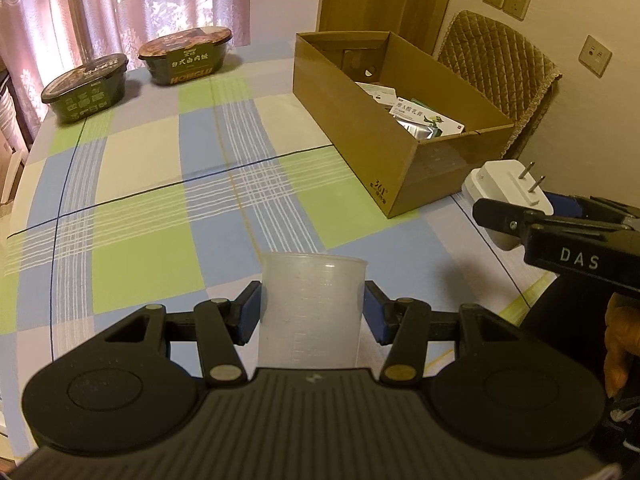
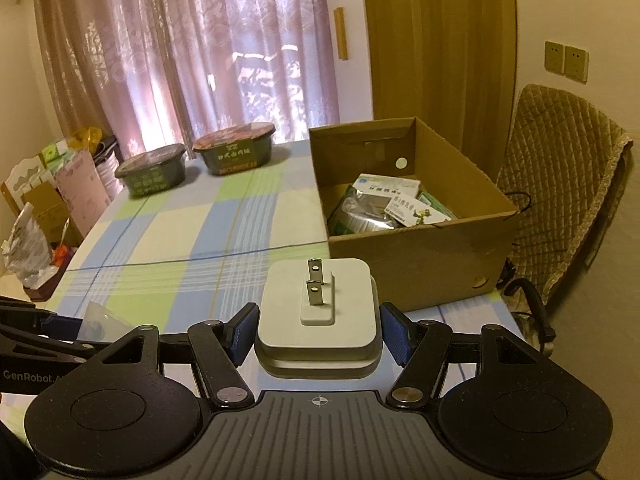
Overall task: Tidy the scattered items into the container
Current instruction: 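Carry the plastic cup and white plug over the cardboard box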
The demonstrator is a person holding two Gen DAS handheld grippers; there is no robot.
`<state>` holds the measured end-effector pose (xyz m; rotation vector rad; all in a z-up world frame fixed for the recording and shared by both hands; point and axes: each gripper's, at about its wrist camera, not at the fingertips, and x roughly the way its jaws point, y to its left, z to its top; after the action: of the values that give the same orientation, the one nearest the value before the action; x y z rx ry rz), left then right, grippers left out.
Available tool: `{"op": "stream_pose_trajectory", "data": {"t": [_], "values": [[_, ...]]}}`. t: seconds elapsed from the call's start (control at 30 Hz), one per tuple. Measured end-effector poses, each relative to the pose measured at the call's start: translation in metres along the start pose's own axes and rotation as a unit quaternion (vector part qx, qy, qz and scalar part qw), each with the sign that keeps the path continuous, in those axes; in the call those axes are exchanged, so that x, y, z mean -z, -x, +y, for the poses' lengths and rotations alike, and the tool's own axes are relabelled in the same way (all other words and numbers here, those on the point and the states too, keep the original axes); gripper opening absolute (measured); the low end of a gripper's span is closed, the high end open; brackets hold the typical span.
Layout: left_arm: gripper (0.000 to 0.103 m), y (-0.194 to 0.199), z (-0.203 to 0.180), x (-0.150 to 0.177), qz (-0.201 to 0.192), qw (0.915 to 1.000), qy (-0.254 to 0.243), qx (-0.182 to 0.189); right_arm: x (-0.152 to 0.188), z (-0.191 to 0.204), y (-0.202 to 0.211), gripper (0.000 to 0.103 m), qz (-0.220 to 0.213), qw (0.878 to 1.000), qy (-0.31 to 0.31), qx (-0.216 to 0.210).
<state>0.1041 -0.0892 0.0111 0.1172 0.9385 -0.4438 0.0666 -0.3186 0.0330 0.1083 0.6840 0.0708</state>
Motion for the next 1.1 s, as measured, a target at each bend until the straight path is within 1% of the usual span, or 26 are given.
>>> {"op": "stream_pose_trajectory", "data": {"t": [0.4, 0.57, 0.7, 0.87, 0.93, 1.0, 1.1], "values": [[0.048, -0.005, -0.001, -0.002, 0.003, 1.0000, -0.001, 0.000, 0.000, -0.006, -0.003, 0.067, 0.004, 1.000, -0.003, 0.003], [0.048, -0.008, -0.008, -0.014, 0.000, 0.9999, -0.012, 0.008, -0.007, -0.013, -0.005, 0.067, -0.002, 1.000, -0.004, 0.004], [0.048, -0.013, -0.021, -0.038, -0.014, 0.9994, -0.026, 0.019, -0.024, -0.026, -0.008, 0.067, -0.019, 1.000, -0.002, 0.012], [0.048, -0.024, -0.042, -0.083, -0.031, 0.9978, -0.038, 0.044, -0.050, -0.048, -0.016, 0.067, -0.037, 0.999, 0.003, 0.022], [0.048, -0.030, -0.049, -0.101, -0.037, 0.9972, -0.033, 0.055, -0.060, -0.058, -0.021, 0.067, -0.042, 0.999, 0.007, 0.025], [0.048, -0.039, -0.054, -0.118, -0.038, 0.9968, -0.018, 0.069, -0.069, -0.067, -0.028, 0.067, -0.046, 0.998, 0.014, 0.026], [0.048, -0.051, -0.061, -0.142, -0.039, 0.9961, 0.002, 0.079, -0.082, -0.081, -0.039, 0.067, -0.047, 0.998, 0.024, 0.028]]}}
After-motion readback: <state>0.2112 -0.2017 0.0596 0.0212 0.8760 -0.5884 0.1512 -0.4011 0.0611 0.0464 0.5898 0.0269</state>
